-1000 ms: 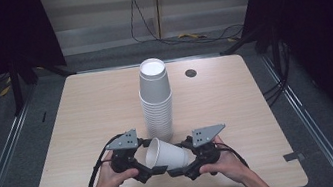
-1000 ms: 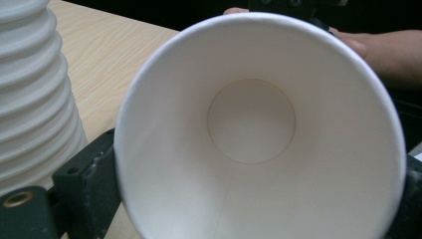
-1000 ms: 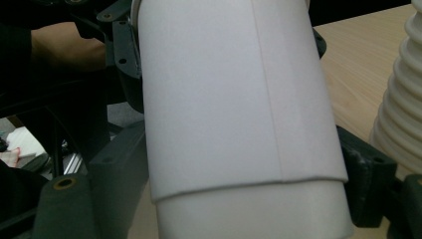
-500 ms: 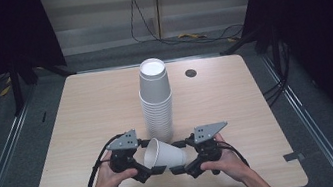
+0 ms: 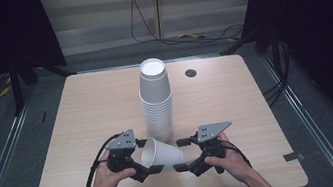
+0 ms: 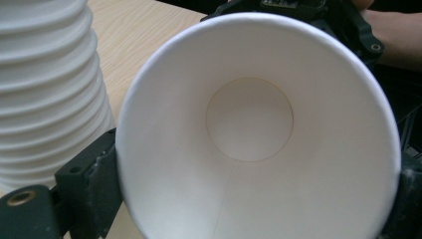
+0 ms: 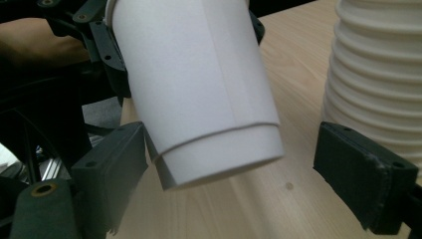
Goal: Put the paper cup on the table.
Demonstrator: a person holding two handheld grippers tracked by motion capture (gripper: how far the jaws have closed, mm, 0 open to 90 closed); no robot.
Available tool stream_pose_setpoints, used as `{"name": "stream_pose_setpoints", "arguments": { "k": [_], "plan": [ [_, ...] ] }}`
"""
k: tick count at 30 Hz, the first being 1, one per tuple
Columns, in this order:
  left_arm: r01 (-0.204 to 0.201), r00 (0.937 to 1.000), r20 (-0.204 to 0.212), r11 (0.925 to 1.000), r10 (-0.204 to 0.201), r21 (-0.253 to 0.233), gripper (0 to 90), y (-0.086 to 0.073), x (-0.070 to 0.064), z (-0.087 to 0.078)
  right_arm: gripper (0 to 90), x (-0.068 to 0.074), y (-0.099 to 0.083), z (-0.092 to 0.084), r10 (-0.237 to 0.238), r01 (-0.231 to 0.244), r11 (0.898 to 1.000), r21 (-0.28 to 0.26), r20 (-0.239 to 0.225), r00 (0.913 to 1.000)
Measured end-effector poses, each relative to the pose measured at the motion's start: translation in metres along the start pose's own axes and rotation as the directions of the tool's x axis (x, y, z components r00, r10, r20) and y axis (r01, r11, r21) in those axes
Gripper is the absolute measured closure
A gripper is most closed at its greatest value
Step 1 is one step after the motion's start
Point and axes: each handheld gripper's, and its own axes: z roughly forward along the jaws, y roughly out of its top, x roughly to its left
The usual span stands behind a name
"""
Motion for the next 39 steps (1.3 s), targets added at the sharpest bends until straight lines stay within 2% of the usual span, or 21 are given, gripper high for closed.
{"name": "stream_pose_setpoints", "arguments": {
  "k": [3, 8, 12, 15, 22, 25, 27, 33, 39],
  "plan": [
    [0.007, 0.9997, -0.022, 1.0, -0.006, 0.003, 7.6, -0.001, 0.003, -0.003, 13.4, -0.001, 0.0, -0.003, 0.005, -0.005, 1.0, 0.006, 0.033, 0.9994],
    [0.017, 0.9988, -0.046, 0.9999, -0.017, -0.002, 7.5, -0.003, 0.006, -0.008, 13.4, -0.001, -0.001, -0.007, 0.0, 0.001, 1.0, -0.007, 0.054, 0.9985],
    [0.027, 0.9984, -0.049, 0.9996, -0.027, -0.001, 7.4, -0.006, 0.005, -0.01, 13.5, -0.002, -0.004, -0.009, 0.006, -0.004, 1.0, -0.02, 0.095, 0.9955],
    [0.031, 0.9979, -0.058, 0.9995, -0.03, 0.002, 7.4, -0.007, 0.005, -0.013, 14.0, -0.002, -0.003, -0.012, -0.002, 0.008, 0.999, -0.043, 0.15, 0.9886],
    [0.057, 0.9932, -0.101, 0.9983, -0.057, -0.008, 7.4, -0.009, 0.012, -0.021, 13.8, -0.006, -0.003, -0.019, 0.012, 0.006, 0.997, -0.078, 0.224, 0.9746],
    [0.056, 0.9909, -0.123, 0.9984, -0.055, 0.003, 7.4, -0.011, 0.014, -0.023, 13.7, -0.009, -0.005, -0.022, 0.025, -0.001, 0.996, -0.09, 0.262, 0.9649],
    [0.052, 0.9893, -0.136, 0.9986, -0.051, 0.007, 7.4, -0.012, 0.015, -0.025, 13.6, -0.009, -0.006, -0.025, 0.028, 0.0, 0.995, -0.097, 0.295, 0.9552],
    [0.061, 0.9826, -0.177, 0.998, -0.058, 0.015, 7.4, -0.015, 0.02, -0.032, 13.9, -0.005, -0.013, -0.036, 0.035, 0.001, 0.994, -0.108, 0.331, 0.9429],
    [0.078, 0.9649, -0.252, 0.9969, -0.073, 0.01, 7.2, -0.013, 0.027, -0.046, 13.9, -0.007, -0.015, -0.038, 0.033, 0.008, 0.993, -0.115, 0.35, 0.9362]
  ]
}}
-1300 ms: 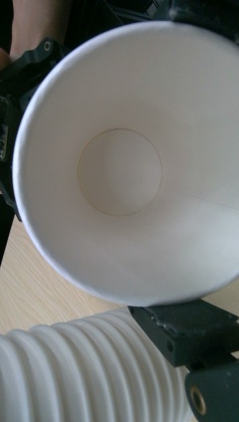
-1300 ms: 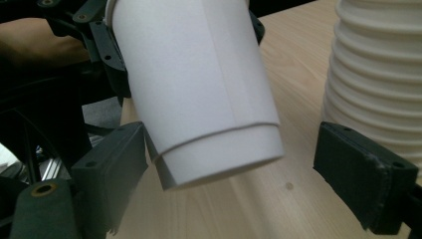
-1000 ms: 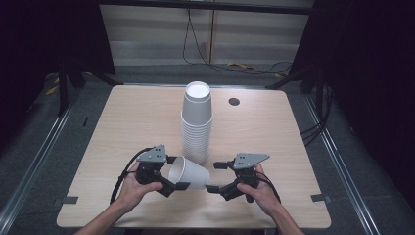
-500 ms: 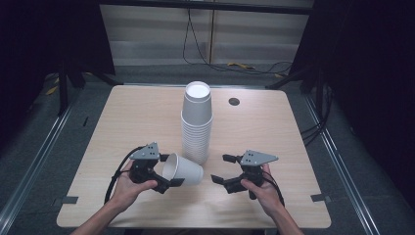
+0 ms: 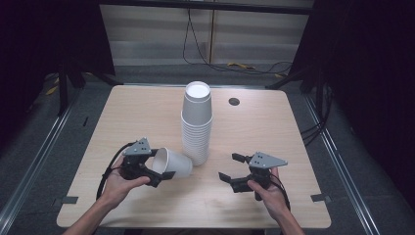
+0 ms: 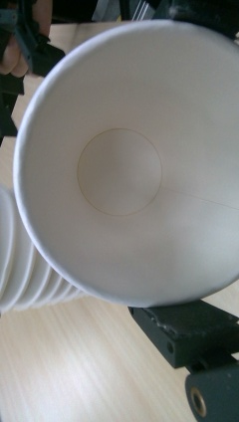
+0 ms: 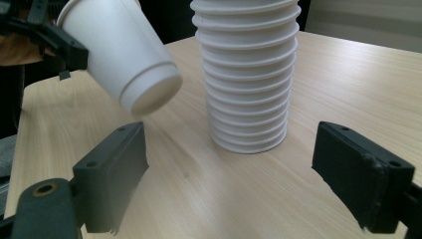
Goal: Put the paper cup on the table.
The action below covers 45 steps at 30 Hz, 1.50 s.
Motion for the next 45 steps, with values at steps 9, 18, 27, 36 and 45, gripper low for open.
{"name": "stream_pose_setpoints", "arguments": {
  "k": [9, 18, 27, 36, 45],
  "plan": [
    [0.023, 0.9973, -0.07, 0.9997, -0.023, 0.003, 7.1, -0.002, 0.012, -0.009, 13.8, -0.001, 0.0, 0.001, 0.008, -0.009, 1.0, 0.002, 0.009, 0.9999],
    [0.045, 0.9923, -0.117, 0.9989, -0.043, 0.014, 6.9, 0.0, 0.021, -0.014, 14.1, -0.002, -0.001, 0.001, 0.002, -0.002, 1.0, 0.006, 0.014, 0.9999],
    [0.047, 0.9862, -0.163, 0.9942, -0.03, 0.097, 7.3, 0.013, 0.027, -0.015, 16.0, -0.003, -0.002, 0.004, -0.012, 0.012, 1.0, 0.009, 0.021, 0.9997],
    [0.052, 0.982, -0.189, 0.9725, -0.008, 0.227, 7.3, 0.016, 0.037, -0.009, 16.2, -0.003, -0.001, 0.004, -0.002, 0.002, 1.0, 0.008, 0.014, 0.9999],
    [0.078, 0.9632, -0.269, 0.9522, 0.004, 0.295, 7.2, 0.014, 0.049, 0.0, 16.4, -0.003, -0.002, 0.006, -0.003, 0.003, 1.0, 0.017, 0.009, 1.0]
  ]
}}
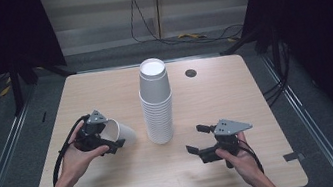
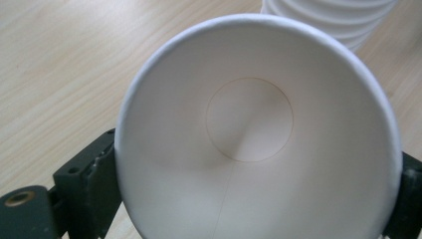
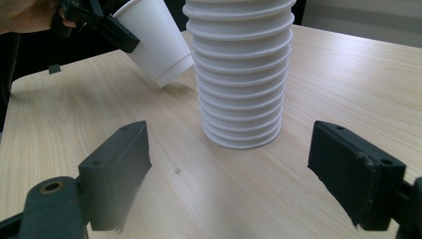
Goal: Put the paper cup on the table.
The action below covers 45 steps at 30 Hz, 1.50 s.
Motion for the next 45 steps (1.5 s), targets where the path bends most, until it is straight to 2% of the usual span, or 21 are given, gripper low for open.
{"name": "stream_pose_setpoints", "arguments": {
  "k": [2, 5, 7, 10, 12, 14, 16, 20, 23, 26, 28, 30, 31, 34, 35, 39, 44, 45],
  "plan": [
    [-0.008, 0.9998, -0.016, 0.9997, 0.008, 0.023, 7.2, 0.003, 0.001, 0.0, 16.5, 0.0, 0.0, 0.001, -0.001, 0.0, 1.0, 0.004, 0.004, 1.0],
    [-0.005, 1.0, -0.004, 0.9991, 0.005, 0.042, 7.2, 0.008, 0.004, -0.001, 16.6, 0.0, 0.0, 0.002, -0.002, 0.002, 1.0, 0.003, 0.0, 1.0],
    [-0.014, 0.9993, -0.033, 0.9975, 0.016, 0.069, 7.2, 0.011, 0.004, -0.001, 16.6, 0.0, 0.0, 0.002, -0.002, 0.002, 1.0, 0.002, -0.001, 1.0],
    [-0.019, 0.9993, -0.03, 0.9952, 0.022, 0.096, 7.2, 0.016, 0.005, 0.001, 16.6, 0.0, 0.0, 0.001, -0.003, 0.003, 1.0, 0.001, 0.001, 1.0],
    [-0.021, 0.9983, -0.051, 0.9923, 0.027, 0.122, 7.2, 0.019, 0.004, 0.003, 16.6, 0.0, -0.001, 0.001, 0.001, -0.001, 1.0, 0.002, 0.0, 1.0],
    [-0.019, 0.9989, -0.039, 0.9872, 0.026, 0.158, 7.3, 0.022, 0.005, 0.006, 16.6, -0.001, 0.0, 0.001, 0.005, -0.005, 1.0, -0.003, 0.0, 1.0],
    [-0.023, 0.9987, -0.04, 0.9861, 0.03, 0.164, 7.3, 0.024, 0.007, 0.007, 16.6, -0.001, 0.0, 0.002, 0.008, -0.008, 1.0, -0.006, -0.003, 1.0],
    [-0.016, 0.9993, -0.028, 0.9779, 0.023, 0.208, 7.2, 0.026, 0.011, 0.012, 16.6, -0.002, 0.0, 0.001, 0.011, -0.011, 1.0, -0.014, -0.003, 0.9999],
    [-0.01, 0.9995, -0.028, 0.9749, 0.017, 0.222, 7.1, 0.029, 0.014, 0.016, 16.6, -0.003, 0.0, 0.001, 0.015, -0.015, 1.0, -0.012, 0.0, 0.9999],
    [-0.023, 0.998, -0.051, 0.9697, 0.037, 0.243, 7.1, 0.034, 0.014, 0.018, 16.6, -0.001, 0.0, 0.002, 0.013, -0.013, 1.0, -0.006, 0.0, 0.9999],
    [-0.024, 0.9983, -0.046, 0.967, 0.037, 0.254, 7.1, 0.037, 0.015, 0.018, 16.6, -0.001, -0.001, 0.002, 0.01, -0.01, 1.0, -0.006, -0.003, 0.9999],
    [-0.031, 0.9979, -0.045, 0.9576, 0.046, 0.286, 7.0, 0.04, 0.016, 0.021, 16.6, -0.002, -0.001, 0.003, 0.01, -0.01, 1.0, -0.006, -0.002, 1.0],
    [-0.022, 0.9983, -0.046, 0.9581, 0.036, 0.286, 6.5, 0.041, 0.016, 0.023, 16.6, -0.002, -0.001, 0.003, 0.01, -0.01, 1.0, -0.005, -0.003, 0.9999],
    [-0.029, 0.9974, -0.054, 0.9509, 0.048, 0.308, 6.6, 0.046, 0.017, 0.026, 16.6, -0.002, -0.001, 0.003, 0.01, -0.01, 1.0, -0.005, -0.004, 0.9999],
    [-0.033, 0.9973, -0.053, 0.9521, 0.051, 0.304, 6.4, 0.046, 0.017, 0.028, 16.6, -0.001, -0.001, 0.002, 0.012, -0.012, 1.0, -0.004, -0.003, 0.9999],
    [-0.024, 0.9965, -0.071, 0.9647, 0.044, 0.262, 5.6, 0.046, 0.017, 0.034, 16.6, -0.001, -0.001, 0.002, 0.013, -0.013, 1.0, -0.004, -0.003, 0.9999],
    [-0.049, 0.9943, -0.079, 0.9639, 0.072, 0.262, 5.3, 0.046, 0.015, 0.038, 16.6, -0.002, -0.001, 0.003, 0.006, -0.006, 1.0, -0.002, -0.002, 1.0],
    [-0.043, 0.9946, -0.08, 0.9664, 0.065, 0.253, 5.3, 0.046, 0.015, 0.039, 16.6, -0.002, -0.001, 0.003, 0.005, -0.005, 1.0, -0.003, -0.002, 1.0]
  ]
}}
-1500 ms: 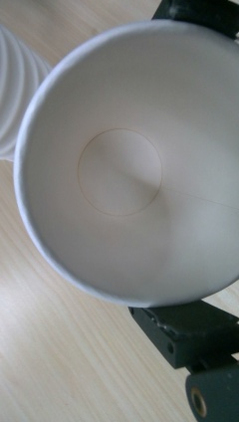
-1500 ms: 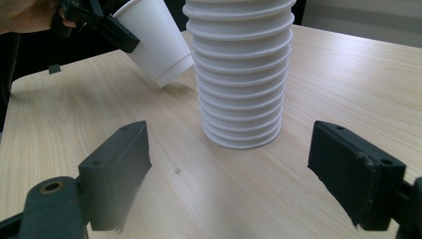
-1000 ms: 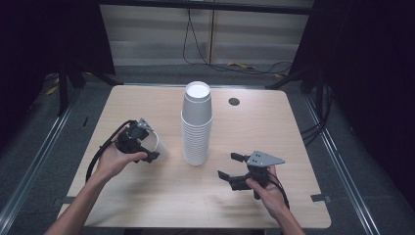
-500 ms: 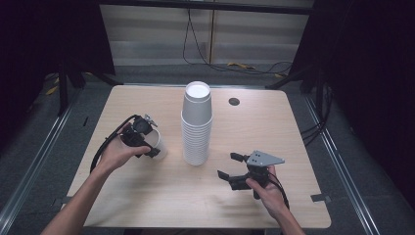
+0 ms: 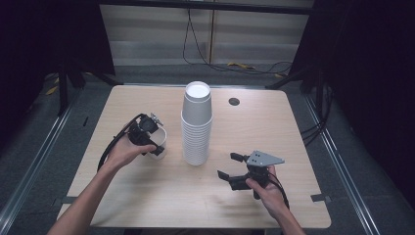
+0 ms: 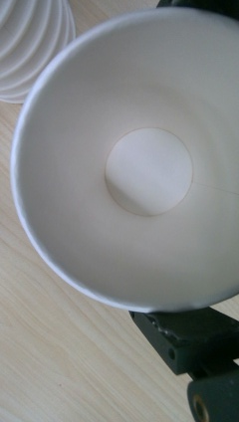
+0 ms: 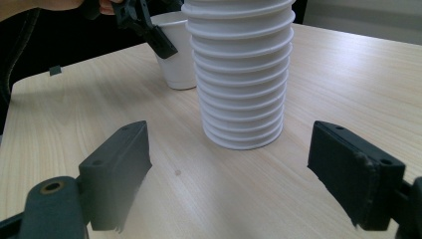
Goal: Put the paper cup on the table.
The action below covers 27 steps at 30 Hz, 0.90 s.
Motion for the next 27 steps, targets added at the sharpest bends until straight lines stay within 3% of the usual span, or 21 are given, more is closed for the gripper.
{"name": "stream_pose_setpoints", "arguments": {
  "k": [13, 18, 23, 27],
  "plan": [
    [0.032, 0.9987, 0.041, 0.9964, -0.029, -0.079, 7.3, -0.01, 0.004, 0.01, 16.6, 0.001, 0.0, 0.0, -0.002, 0.002, 1.0, 0.008, 0.007, 1.0],
    [0.067, 0.9963, 0.061, 0.9921, -0.061, -0.106, 9.1, -0.016, 0.007, 0.012, 16.6, 0.001, -0.001, 0.001, -0.002, 0.002, 1.0, 0.007, 0.005, 1.0],
    [0.076, 0.9965, 0.045, 0.9882, -0.071, -0.133, 11.9, -0.02, 0.005, 0.014, 16.5, 0.001, -0.001, 0.001, -0.006, 0.006, 1.0, 0.009, 0.008, 0.9999],
    [0.045, 0.9989, 0.02, 0.9844, -0.042, -0.17, 12.0, -0.026, 0.004, 0.016, 16.3, 0.001, -0.001, 0.001, -0.006, 0.006, 1.0, 0.01, 0.009, 0.9999]
  ]
}}
